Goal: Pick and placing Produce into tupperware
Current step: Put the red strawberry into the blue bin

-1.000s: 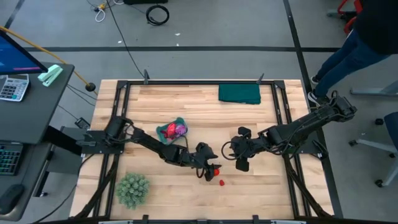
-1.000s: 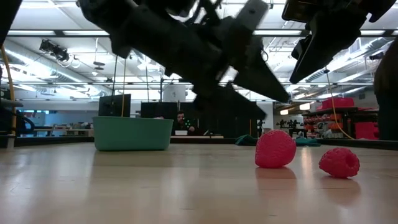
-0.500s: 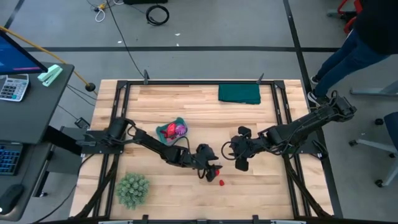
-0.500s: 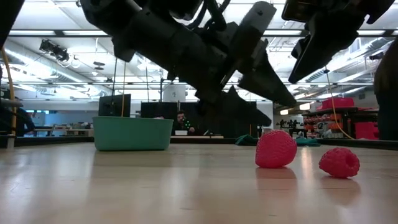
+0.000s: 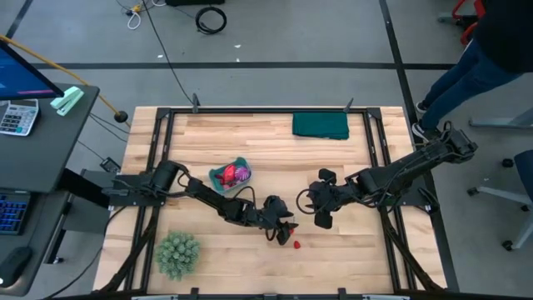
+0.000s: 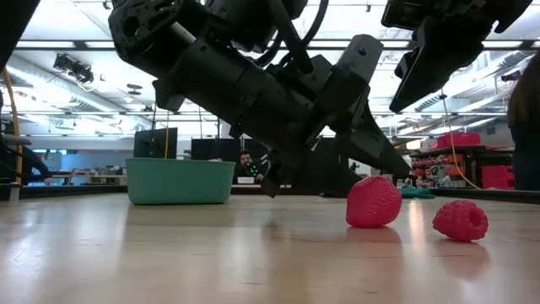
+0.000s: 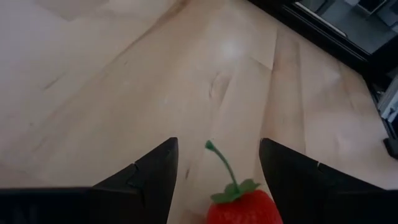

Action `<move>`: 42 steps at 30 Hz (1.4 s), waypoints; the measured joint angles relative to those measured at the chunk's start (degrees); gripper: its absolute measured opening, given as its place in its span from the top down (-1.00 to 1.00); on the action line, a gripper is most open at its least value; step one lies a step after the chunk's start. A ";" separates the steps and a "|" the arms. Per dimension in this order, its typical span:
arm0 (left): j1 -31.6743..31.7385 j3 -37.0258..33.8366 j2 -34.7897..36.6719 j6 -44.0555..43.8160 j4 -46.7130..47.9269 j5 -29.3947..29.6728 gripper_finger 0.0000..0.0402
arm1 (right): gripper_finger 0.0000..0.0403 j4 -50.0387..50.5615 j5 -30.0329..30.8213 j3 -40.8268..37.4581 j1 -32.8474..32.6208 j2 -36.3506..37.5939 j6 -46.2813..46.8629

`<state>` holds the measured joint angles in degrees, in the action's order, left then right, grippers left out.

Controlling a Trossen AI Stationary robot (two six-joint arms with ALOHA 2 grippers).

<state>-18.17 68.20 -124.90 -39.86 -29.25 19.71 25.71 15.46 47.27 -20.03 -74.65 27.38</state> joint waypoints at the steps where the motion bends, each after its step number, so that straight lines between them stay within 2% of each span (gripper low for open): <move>1: -0.08 0.00 0.00 0.00 -0.14 0.00 -0.15 | 0.16 -0.02 0.00 0.00 0.00 0.00 -0.02; 6: -0.22 0.00 0.00 1.40 -0.19 -0.04 -0.13 | 0.16 -0.07 0.00 0.00 0.00 0.00 -0.04; 9: -0.15 0.00 0.00 1.77 -0.18 -0.01 -0.02 | 0.16 -0.07 0.00 0.00 0.00 0.00 -0.04; 16: -0.15 0.00 0.00 2.31 -0.16 -0.01 0.42 | 0.16 -0.07 -0.02 0.00 0.00 0.00 -0.04; 21: -0.37 0.00 0.00 6.19 -0.13 0.01 0.86 | 0.16 -0.07 0.31 0.00 0.00 0.00 -0.09; 23: -0.42 0.00 0.00 7.23 -0.22 0.00 0.95 | 0.16 -0.07 1.04 0.00 0.00 0.01 -0.10; 31: -0.42 0.00 0.92 10.34 0.38 0.12 0.97 | 0.16 -0.05 2.24 0.00 0.00 0.00 -0.09; 35: -0.37 0.00 4.39 13.60 2.83 1.50 0.98 | 0.16 -0.06 2.25 0.00 0.00 0.01 0.07; 37: -0.39 0.04 6.83 15.02 7.09 3.54 0.98 | 0.16 -0.04 2.27 0.00 0.00 0.00 0.09; 42: -0.44 0.02 14.97 15.67 27.31 11.81 0.98 | 0.16 -0.10 2.32 -0.06 -0.02 0.00 0.14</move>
<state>-18.61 68.23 -109.93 -24.18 -1.93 31.52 25.61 17.79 47.21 -20.05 -74.65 27.52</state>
